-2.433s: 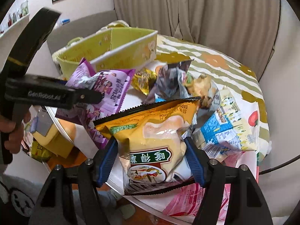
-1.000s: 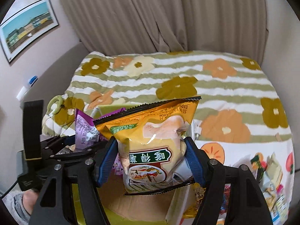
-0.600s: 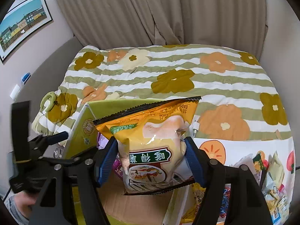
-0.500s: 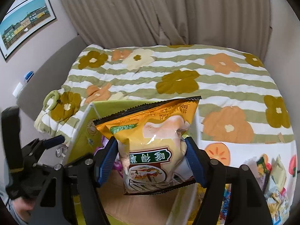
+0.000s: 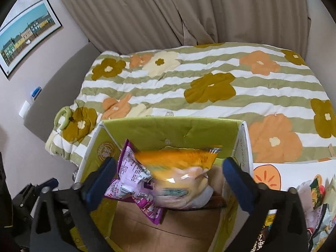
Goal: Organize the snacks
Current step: 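Carry both bags over the green box and release them inside, then grasp the blue-white bag with the left tool while the right tool grasps the blue-yellow bag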
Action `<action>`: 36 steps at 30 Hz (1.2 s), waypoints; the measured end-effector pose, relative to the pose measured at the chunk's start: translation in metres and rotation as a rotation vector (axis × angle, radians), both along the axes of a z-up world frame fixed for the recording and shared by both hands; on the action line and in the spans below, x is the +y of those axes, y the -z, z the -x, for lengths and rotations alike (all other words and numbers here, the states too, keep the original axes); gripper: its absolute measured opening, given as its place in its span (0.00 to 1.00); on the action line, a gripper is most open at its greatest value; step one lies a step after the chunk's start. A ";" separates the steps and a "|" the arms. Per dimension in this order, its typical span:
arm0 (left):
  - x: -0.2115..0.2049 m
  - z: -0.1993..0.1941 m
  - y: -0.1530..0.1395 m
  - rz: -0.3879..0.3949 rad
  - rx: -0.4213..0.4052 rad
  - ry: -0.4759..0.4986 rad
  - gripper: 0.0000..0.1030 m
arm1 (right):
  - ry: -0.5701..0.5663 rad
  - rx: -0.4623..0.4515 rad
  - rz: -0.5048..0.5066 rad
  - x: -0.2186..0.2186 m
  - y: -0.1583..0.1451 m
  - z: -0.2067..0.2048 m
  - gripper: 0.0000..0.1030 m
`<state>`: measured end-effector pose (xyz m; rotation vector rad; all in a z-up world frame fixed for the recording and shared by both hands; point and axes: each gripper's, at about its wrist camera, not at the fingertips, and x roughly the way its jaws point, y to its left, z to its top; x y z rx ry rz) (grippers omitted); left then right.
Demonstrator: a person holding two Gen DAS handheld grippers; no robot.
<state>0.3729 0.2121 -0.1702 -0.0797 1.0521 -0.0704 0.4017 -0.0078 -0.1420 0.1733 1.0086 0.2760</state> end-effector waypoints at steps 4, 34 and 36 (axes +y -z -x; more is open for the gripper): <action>0.001 0.010 0.001 -0.001 0.001 -0.005 0.99 | 0.011 -0.002 0.069 0.000 -0.004 0.015 0.99; -0.036 0.119 -0.110 0.090 -0.323 0.145 0.99 | 0.189 -0.260 0.144 -0.050 -0.120 0.183 0.99; -0.053 0.125 -0.112 0.102 -0.327 0.174 0.99 | 0.220 -0.273 0.155 -0.067 -0.123 0.197 0.99</action>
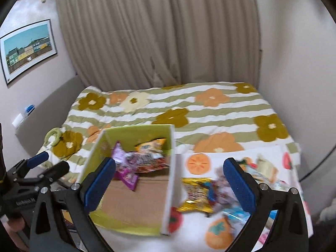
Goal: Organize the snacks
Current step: 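Grasp the blue-white bag with the left tool while the right tool grasps the blue-yellow bag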
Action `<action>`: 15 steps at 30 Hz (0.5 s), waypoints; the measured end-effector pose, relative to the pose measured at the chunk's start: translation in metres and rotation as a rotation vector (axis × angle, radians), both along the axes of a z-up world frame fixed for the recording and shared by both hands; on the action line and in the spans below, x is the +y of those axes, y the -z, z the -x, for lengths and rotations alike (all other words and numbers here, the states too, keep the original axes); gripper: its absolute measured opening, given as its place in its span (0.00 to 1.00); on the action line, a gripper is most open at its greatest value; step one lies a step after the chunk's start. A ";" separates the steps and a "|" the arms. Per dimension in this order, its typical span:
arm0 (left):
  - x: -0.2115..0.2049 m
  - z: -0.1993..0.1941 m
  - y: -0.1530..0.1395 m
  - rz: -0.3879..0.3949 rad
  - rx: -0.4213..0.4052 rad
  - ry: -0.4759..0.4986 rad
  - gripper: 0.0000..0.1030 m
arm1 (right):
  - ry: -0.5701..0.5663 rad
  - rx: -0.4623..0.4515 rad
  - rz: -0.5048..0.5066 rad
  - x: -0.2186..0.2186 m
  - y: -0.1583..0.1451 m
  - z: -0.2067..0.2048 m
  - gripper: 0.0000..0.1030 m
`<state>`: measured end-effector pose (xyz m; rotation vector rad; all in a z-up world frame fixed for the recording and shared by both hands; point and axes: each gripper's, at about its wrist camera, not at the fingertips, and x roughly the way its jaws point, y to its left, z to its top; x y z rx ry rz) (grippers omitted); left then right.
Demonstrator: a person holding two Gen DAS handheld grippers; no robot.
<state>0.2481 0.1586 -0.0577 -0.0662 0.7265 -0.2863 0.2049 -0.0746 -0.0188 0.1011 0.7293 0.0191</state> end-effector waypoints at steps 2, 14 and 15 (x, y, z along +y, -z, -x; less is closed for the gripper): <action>-0.021 0.007 -0.002 0.002 -0.006 0.026 0.99 | 0.029 -0.010 0.006 -0.019 -0.002 0.013 0.99; -0.163 0.052 0.013 0.042 0.087 0.130 0.99 | 0.107 0.022 0.033 -0.139 -0.004 0.085 0.99; -0.173 0.057 0.015 0.040 0.094 0.135 0.99 | 0.109 0.023 0.032 -0.148 -0.002 0.089 0.99</action>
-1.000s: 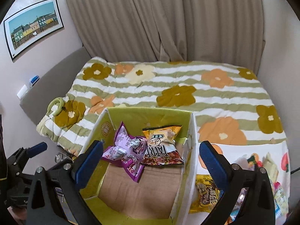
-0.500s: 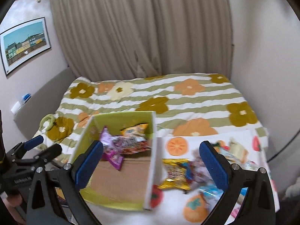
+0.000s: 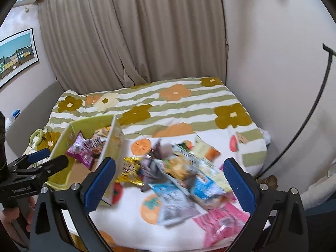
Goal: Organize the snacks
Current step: 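Grasp the blue-white bag with the left tool while the right tool grasps the blue-yellow bag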
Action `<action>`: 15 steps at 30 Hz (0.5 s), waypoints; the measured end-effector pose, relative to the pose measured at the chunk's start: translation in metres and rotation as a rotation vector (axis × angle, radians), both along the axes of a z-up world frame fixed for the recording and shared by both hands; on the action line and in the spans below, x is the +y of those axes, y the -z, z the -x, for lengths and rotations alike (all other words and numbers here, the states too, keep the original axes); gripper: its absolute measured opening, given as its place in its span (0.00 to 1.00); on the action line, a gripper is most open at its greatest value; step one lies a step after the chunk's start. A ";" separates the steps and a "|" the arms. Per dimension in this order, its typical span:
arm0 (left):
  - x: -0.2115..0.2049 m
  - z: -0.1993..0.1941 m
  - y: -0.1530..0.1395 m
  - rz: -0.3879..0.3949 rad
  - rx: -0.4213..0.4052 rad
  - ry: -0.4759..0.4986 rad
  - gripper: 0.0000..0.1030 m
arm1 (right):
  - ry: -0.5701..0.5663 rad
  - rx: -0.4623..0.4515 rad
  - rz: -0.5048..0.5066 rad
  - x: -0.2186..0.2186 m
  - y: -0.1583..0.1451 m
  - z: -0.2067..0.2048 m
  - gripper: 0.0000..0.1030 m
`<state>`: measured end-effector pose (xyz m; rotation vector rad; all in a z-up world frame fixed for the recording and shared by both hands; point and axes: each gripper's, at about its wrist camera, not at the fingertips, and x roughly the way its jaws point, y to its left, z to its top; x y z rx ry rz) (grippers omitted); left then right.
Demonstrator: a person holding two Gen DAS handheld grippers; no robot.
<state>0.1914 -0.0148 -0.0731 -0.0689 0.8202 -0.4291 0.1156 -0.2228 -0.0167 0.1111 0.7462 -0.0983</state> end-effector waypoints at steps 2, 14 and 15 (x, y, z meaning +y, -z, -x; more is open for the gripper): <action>-0.021 0.006 0.008 -0.006 0.019 0.011 0.99 | 0.002 0.008 -0.003 -0.018 0.007 0.006 0.99; -0.112 -0.007 0.127 -0.007 0.210 0.037 0.99 | -0.119 0.115 -0.061 -0.096 0.098 -0.001 0.99; -0.116 -0.007 0.135 0.000 0.222 0.037 0.99 | -0.136 0.123 -0.061 -0.099 0.107 -0.005 0.99</action>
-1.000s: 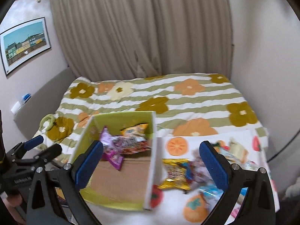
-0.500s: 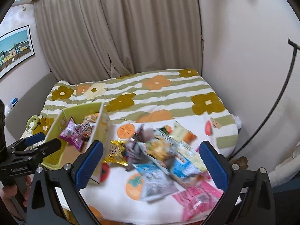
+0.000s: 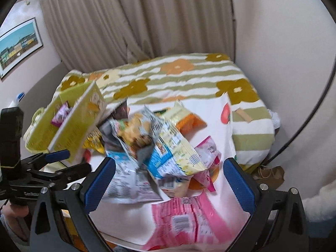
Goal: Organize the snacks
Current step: 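Grasp the blue-white bag with the left tool while the right tool grasps the blue-yellow bag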
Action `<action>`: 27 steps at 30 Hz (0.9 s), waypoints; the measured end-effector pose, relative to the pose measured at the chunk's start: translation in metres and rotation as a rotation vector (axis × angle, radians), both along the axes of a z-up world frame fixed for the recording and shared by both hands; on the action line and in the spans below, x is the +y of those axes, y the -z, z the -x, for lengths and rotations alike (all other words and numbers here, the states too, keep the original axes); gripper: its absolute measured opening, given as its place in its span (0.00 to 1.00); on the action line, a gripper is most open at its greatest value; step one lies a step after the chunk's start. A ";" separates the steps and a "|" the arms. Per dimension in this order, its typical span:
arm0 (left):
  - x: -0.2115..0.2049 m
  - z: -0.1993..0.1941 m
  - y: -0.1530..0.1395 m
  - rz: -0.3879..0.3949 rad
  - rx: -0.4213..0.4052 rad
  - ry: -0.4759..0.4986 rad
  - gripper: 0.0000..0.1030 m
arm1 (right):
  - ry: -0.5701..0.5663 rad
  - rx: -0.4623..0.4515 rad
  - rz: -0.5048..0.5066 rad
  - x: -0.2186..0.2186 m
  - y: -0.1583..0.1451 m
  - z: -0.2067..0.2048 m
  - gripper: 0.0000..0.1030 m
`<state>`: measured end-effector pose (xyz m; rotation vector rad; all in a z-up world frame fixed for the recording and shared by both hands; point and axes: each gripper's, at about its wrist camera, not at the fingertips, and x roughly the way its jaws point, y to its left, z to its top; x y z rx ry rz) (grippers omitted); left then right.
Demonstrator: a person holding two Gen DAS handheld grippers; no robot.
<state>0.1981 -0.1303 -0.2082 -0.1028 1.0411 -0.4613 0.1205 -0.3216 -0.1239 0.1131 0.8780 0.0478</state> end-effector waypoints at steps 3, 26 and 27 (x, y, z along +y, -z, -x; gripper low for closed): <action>-0.010 -0.007 0.026 0.027 0.045 -0.008 0.99 | -0.042 0.020 0.014 -0.005 0.021 -0.009 0.99; -0.031 -0.008 0.073 0.088 0.141 0.023 0.57 | -0.288 0.103 0.049 0.004 0.069 -0.044 0.84; -0.031 -0.007 0.073 0.088 0.143 0.020 0.57 | -0.288 0.111 0.051 0.004 0.071 -0.046 0.84</action>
